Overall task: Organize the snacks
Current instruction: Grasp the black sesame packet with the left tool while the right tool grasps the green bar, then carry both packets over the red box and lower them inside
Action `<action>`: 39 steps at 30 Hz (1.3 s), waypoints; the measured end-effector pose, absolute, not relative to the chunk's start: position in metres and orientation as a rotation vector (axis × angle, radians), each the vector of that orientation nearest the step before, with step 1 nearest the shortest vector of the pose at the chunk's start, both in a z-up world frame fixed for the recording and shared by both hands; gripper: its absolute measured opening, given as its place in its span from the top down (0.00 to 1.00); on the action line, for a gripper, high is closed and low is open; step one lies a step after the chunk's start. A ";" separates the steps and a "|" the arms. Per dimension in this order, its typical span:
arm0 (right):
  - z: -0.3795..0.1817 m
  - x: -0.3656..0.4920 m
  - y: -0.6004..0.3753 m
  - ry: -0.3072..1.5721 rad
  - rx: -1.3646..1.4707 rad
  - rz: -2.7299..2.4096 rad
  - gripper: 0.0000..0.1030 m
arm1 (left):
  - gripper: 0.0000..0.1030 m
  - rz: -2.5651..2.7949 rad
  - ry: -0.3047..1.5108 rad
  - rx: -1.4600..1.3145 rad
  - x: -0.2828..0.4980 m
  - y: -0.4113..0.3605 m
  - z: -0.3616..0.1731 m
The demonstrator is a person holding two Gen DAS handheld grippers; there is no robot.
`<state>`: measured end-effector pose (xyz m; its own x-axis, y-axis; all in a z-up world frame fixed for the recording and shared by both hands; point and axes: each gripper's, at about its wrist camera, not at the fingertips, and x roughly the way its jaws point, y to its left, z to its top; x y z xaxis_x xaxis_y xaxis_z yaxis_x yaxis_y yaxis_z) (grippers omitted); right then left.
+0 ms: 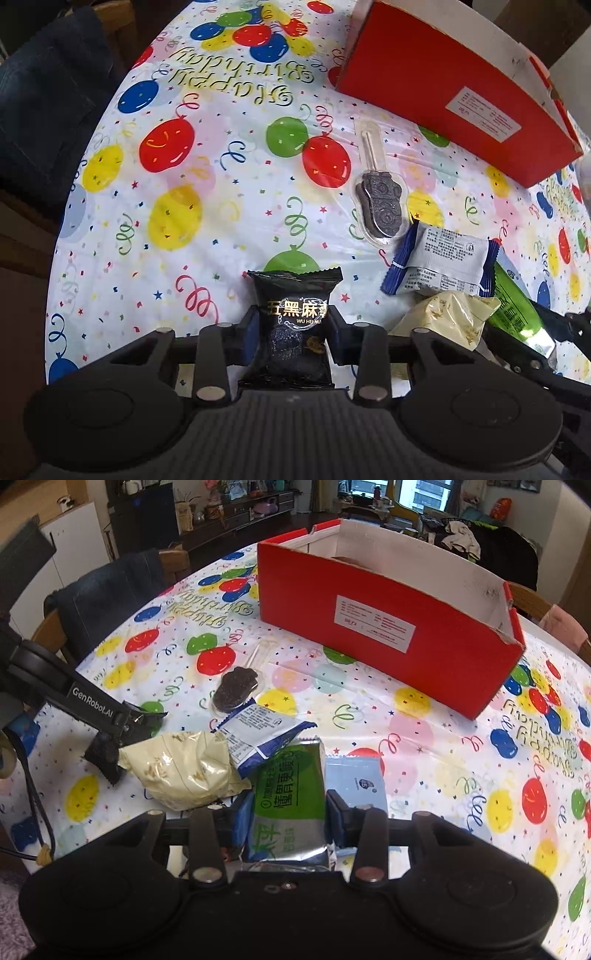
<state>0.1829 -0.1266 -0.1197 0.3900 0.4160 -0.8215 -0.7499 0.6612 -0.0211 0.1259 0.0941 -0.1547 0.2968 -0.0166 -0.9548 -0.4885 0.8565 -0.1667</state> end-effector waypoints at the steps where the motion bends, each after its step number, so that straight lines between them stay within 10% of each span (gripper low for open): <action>1: -0.118 0.183 -0.129 0.897 -0.416 0.765 0.61 | 0.66 0.331 1.239 -0.483 0.125 0.096 -0.154; 39: -0.001 0.262 -0.165 0.704 -0.105 0.660 0.61 | 0.67 0.136 0.989 -0.490 0.187 0.101 -0.038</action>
<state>0.2615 -0.1652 -0.0015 0.5698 0.5268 -0.6307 -0.5954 0.7936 0.1250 0.1874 0.1005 -0.0381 0.5513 -0.1086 -0.8272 -0.3282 0.8833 -0.3347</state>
